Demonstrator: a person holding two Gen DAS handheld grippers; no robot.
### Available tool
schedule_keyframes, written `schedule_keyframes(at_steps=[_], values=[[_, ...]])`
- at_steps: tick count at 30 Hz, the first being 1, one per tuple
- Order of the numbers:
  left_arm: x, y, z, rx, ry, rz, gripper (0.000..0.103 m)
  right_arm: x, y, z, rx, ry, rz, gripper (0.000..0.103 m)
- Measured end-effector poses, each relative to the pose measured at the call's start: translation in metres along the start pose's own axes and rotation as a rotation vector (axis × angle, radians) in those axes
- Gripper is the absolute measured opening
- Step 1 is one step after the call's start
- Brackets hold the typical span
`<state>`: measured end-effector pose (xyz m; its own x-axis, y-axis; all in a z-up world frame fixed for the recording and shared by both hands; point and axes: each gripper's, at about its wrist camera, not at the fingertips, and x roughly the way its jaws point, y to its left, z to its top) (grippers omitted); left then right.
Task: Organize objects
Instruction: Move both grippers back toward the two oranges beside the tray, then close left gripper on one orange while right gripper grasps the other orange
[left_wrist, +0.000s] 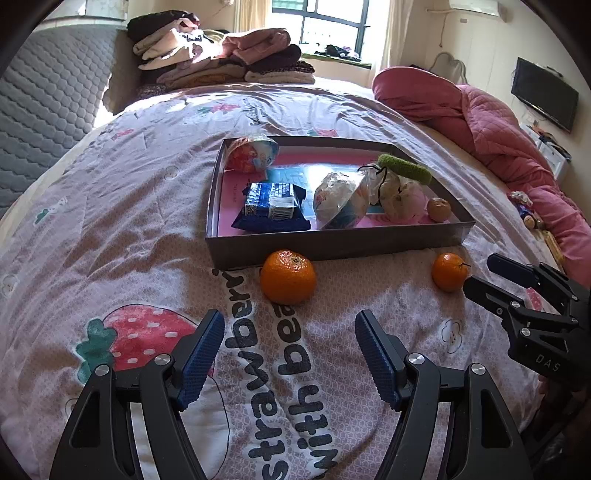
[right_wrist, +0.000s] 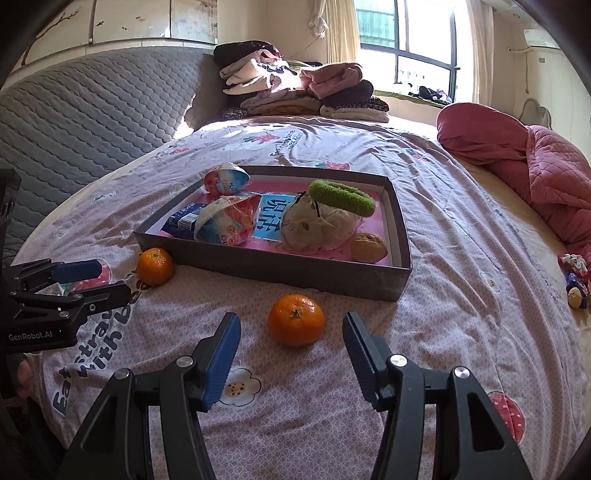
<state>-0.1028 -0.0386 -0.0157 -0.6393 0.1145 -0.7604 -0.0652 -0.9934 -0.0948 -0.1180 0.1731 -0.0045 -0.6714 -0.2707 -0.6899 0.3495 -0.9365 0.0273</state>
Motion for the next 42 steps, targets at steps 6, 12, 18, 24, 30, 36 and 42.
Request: schedule_keyframes(at_steps=[6,12,18,24,30,36,42], values=[[0.009,0.001,0.0,-0.005,0.014,0.006,0.075,0.009,-0.002,-0.002,0.004,0.012,-0.009,0.057],[0.02,0.007,0.003,-0.024,0.011,0.026,0.075,0.017,-0.004,-0.003,0.01,0.024,-0.013,0.057],[0.031,0.011,0.007,-0.038,0.017,0.037,0.075,0.026,-0.005,-0.003,0.01,0.031,-0.02,0.057],[0.038,0.007,0.011,-0.027,0.015,0.037,0.075,0.035,-0.004,-0.002,0.006,0.047,-0.019,0.057],[0.043,0.007,0.015,-0.03,0.014,0.044,0.075,0.038,-0.003,-0.001,0.006,0.049,-0.013,0.057],[0.049,0.007,0.019,-0.034,0.01,0.042,0.075,0.041,-0.001,-0.001,0.004,0.059,-0.018,0.057],[0.055,0.004,0.02,-0.032,0.012,0.046,0.075,0.043,0.0,-0.001,0.002,0.061,-0.02,0.057]])
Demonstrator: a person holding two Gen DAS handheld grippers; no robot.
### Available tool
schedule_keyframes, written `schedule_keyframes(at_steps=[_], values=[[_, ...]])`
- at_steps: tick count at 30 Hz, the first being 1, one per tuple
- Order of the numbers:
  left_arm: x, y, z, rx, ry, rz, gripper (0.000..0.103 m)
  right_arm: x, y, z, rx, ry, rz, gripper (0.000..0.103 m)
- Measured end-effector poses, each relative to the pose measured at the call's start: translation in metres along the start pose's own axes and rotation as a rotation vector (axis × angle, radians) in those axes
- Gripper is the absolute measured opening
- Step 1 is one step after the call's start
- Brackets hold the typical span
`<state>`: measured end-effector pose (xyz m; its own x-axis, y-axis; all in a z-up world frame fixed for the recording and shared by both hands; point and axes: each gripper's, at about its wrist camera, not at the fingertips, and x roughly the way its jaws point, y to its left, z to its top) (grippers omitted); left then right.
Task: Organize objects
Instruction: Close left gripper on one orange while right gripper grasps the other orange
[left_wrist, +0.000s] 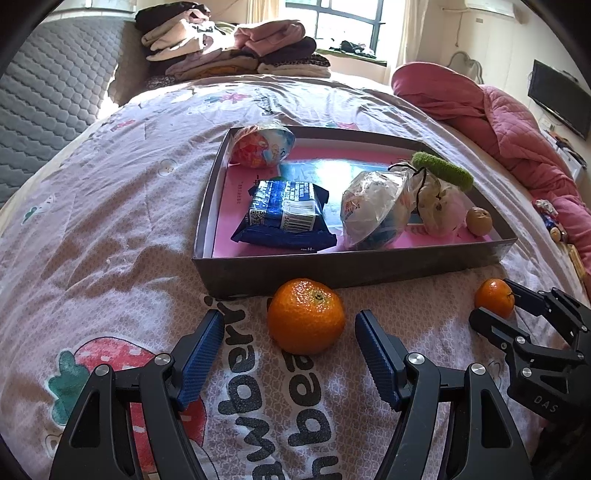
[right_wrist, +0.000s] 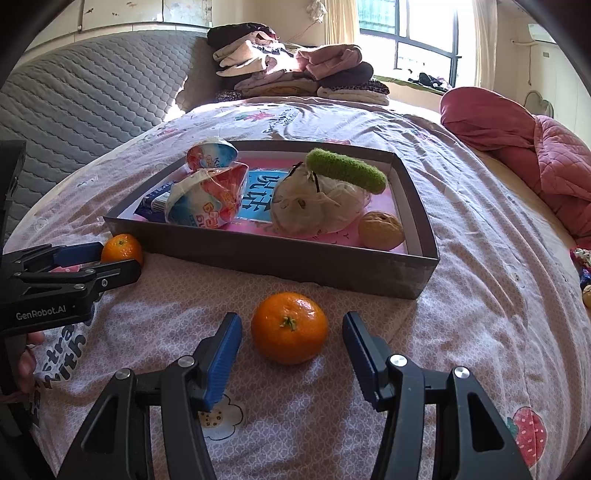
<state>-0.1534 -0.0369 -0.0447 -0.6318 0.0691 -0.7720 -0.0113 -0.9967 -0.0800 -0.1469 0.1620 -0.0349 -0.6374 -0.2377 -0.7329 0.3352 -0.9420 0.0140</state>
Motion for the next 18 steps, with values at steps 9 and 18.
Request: schedule_keyframes(at_steps=[9,18], values=[[0.0044,-0.0017,0.0008,0.0,0.0,-0.008,0.075,0.0022,0.0022,0.0002,-0.008,0.001,-0.002,0.049],[0.0068,-0.006,0.0005,0.017,0.002,-0.021,0.062,0.0023,0.0042,0.0001,-0.021,-0.005,0.006,0.04]])
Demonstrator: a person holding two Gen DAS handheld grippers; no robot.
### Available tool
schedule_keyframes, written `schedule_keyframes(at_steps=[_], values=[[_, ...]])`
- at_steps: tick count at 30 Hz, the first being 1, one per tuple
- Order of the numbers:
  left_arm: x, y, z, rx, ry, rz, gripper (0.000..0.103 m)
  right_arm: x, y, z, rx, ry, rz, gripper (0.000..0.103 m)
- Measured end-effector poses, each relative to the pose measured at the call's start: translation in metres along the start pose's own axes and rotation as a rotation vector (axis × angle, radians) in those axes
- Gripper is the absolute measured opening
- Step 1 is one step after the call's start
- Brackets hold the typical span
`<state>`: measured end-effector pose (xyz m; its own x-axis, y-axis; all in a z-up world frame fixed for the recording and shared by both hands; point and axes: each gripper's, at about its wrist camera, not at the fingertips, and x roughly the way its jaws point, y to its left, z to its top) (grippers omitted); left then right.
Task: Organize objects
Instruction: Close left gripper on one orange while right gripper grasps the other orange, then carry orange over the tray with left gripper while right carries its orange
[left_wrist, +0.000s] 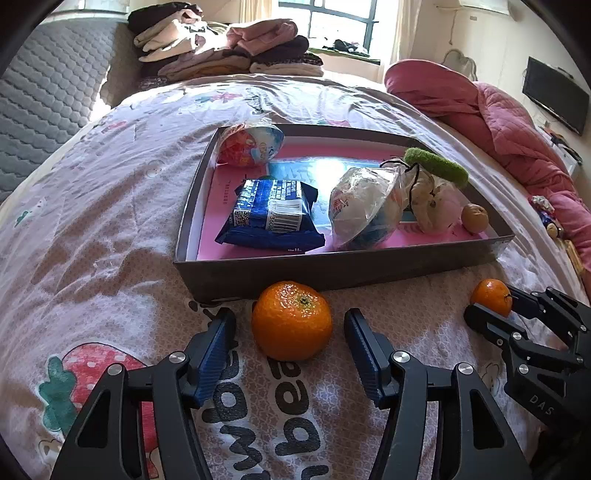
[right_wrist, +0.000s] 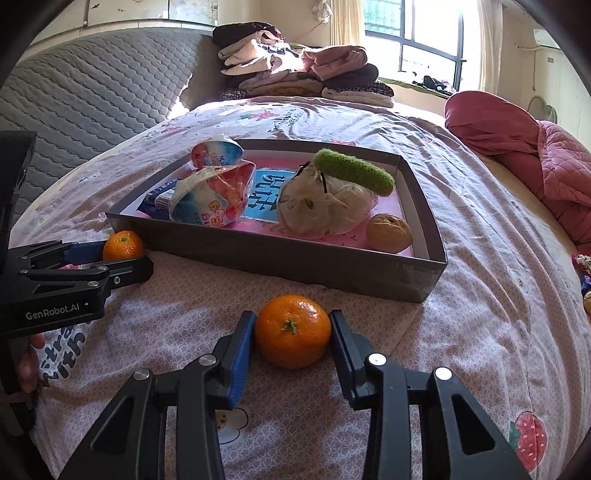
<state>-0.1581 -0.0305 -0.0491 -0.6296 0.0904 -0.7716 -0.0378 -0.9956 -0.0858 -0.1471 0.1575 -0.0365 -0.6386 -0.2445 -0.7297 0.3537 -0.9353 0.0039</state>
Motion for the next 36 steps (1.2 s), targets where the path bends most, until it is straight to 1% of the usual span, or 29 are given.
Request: schedule_keyframes(at_steps=[4,5,7,8,22,36], values=[[0.0,-0.002,0.0,0.005,0.001,-0.012,0.055,0.0,0.001,0.0,-0.001,0.0,0.002,0.04],[0.0,-0.002,-0.001,0.006,0.002,-0.014,0.05,0.0,0.001,0.0,-0.001,-0.001,0.003,0.04],[0.0,-0.002,0.0,0.006,0.001,-0.014,0.042,-0.001,0.001,0.0,0.001,-0.002,0.006,0.04],[0.0,-0.002,0.0,0.006,0.001,-0.013,0.041,-0.001,0.001,0.0,0.002,-0.003,0.007,0.04],[-0.012,-0.004,-0.002,0.003,-0.016,-0.038,0.041,-0.007,0.002,-0.002,-0.009,-0.014,0.029,0.04],[-0.046,-0.001,0.007,-0.005,-0.092,-0.057,0.041,-0.024,0.003,0.005,-0.02,-0.073,0.036,0.04]])
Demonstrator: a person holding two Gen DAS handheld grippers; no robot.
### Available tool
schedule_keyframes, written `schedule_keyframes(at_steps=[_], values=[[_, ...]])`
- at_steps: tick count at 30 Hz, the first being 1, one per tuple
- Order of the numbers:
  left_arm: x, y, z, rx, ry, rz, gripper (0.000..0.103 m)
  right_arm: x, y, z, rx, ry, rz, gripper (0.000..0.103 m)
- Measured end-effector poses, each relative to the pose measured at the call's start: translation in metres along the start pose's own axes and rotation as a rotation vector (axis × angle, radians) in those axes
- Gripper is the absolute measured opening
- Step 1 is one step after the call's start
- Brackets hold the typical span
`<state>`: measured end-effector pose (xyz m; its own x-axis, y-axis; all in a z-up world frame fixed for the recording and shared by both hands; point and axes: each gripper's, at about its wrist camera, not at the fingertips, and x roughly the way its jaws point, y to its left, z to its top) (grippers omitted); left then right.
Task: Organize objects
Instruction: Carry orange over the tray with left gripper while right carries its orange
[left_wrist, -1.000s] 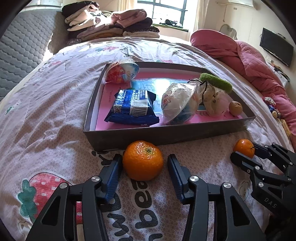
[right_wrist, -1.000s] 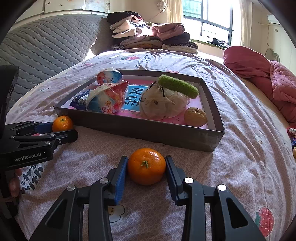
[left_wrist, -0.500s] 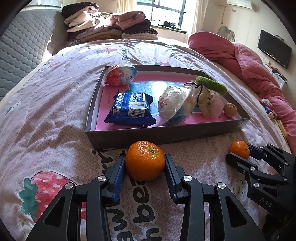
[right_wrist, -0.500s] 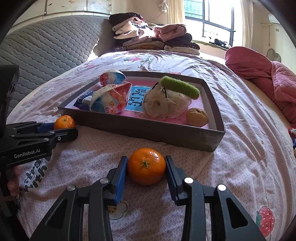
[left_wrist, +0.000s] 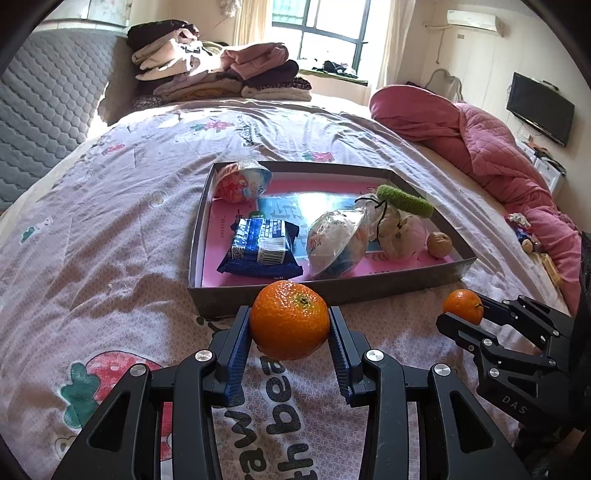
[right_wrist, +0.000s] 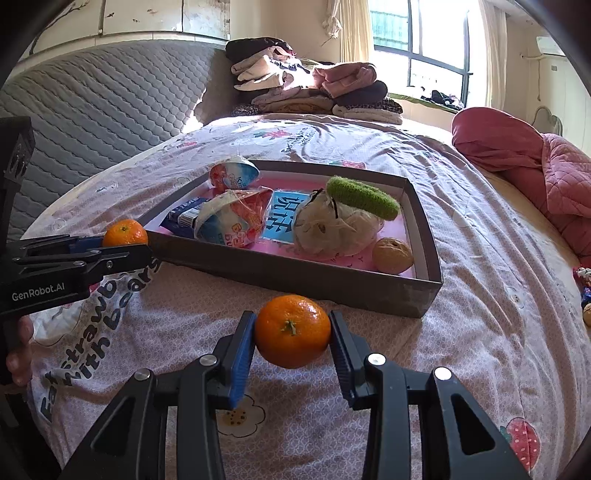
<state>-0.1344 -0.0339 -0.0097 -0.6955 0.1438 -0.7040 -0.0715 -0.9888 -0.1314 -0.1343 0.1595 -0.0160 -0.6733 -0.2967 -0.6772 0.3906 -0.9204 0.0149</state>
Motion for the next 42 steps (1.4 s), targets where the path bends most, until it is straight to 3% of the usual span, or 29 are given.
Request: schedule_keyframes(at_steps=[21,33,42], values=[[-0.046,-0.018,0.035,0.081,-0.133,0.0,0.041,-0.044,-0.005,0.044,-0.018,-0.156,-0.011,0.04],[-0.042,-0.042,0.07,0.136,-0.195,-0.015,0.041,-0.051,-0.02,0.076,-0.029,-0.23,-0.037,0.04],[-0.025,-0.036,0.082,0.137,-0.204,0.001,0.041,-0.043,-0.038,0.087,-0.021,-0.246,-0.058,0.04]])
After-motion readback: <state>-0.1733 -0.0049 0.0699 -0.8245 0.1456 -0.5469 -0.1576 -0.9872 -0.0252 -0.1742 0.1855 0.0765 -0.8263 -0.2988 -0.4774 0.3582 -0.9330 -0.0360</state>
